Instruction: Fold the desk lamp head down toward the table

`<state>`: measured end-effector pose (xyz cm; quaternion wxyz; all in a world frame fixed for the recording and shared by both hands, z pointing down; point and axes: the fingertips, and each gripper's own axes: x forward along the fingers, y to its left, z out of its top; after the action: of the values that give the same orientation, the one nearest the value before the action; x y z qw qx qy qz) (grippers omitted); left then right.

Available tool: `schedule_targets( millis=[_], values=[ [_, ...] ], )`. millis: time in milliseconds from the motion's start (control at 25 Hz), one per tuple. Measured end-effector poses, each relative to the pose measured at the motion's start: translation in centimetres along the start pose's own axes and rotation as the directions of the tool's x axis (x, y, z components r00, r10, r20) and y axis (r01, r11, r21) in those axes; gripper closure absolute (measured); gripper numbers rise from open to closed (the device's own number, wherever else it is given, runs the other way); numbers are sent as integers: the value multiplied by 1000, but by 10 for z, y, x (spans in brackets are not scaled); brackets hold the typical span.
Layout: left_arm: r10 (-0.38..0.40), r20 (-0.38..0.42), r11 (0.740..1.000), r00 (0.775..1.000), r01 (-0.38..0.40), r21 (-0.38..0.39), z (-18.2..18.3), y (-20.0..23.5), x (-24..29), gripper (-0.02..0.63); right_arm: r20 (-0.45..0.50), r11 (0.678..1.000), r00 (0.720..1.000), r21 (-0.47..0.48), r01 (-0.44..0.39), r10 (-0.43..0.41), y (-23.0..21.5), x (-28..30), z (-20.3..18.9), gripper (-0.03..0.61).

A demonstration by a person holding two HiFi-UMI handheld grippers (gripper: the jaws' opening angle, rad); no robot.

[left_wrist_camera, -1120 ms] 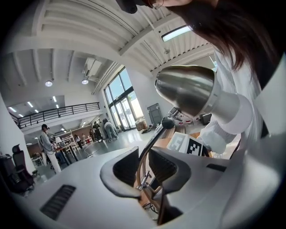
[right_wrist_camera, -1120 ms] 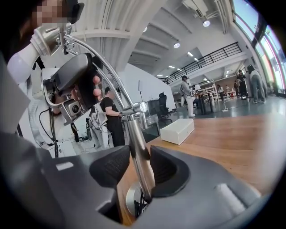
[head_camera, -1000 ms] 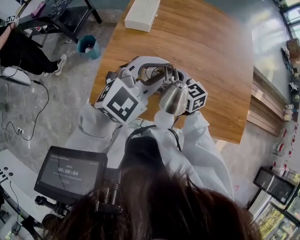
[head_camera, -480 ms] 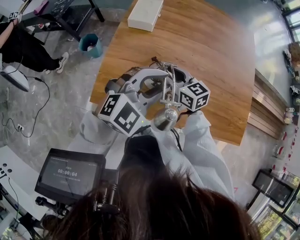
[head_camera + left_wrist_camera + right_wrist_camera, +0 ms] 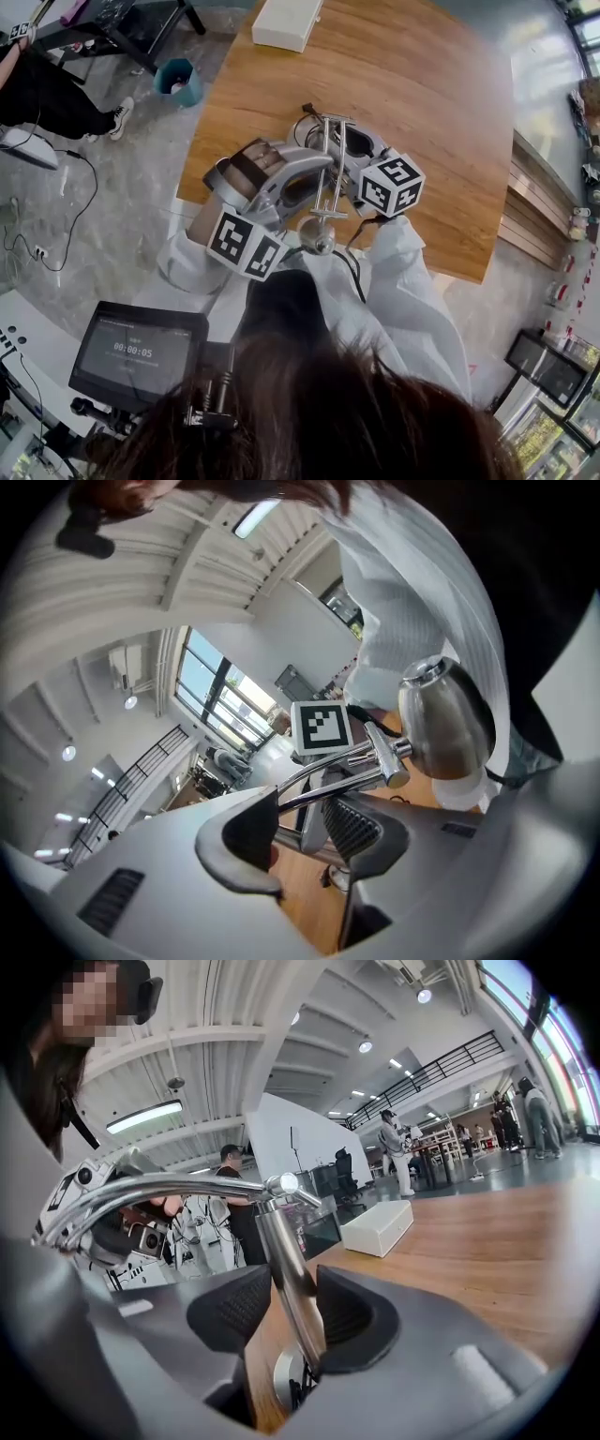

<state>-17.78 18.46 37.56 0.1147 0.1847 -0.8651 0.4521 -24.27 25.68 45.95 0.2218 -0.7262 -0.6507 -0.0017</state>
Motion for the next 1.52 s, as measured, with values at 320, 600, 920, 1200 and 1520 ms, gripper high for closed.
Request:
schedule_targets(
  millis=[320,600,920,1200,1520],
  values=[
    [145,-61,944,988,-120,306,-21,-27,14,458,5,1000,1000,12,-4,4,-2,1,-1,433],
    [246,-17,872,969,-213,441,-46,-48,32,458,17,1000,1000,29,-1,1,-14,9,-18,431],
    [328,93,766,940,-323,556,-40,-39,25,459,67,1000,998,15,18,-19,-3,1,0,433],
    [368,150,703,917,-381,600,-46,-42,25,460,64,999,997,8,32,-32,0,2,3,433],
    [446,-46,884,894,-432,181,-82,-39,18,400,42,998,998,55,36,-38,-19,14,-14,429]
  ],
)
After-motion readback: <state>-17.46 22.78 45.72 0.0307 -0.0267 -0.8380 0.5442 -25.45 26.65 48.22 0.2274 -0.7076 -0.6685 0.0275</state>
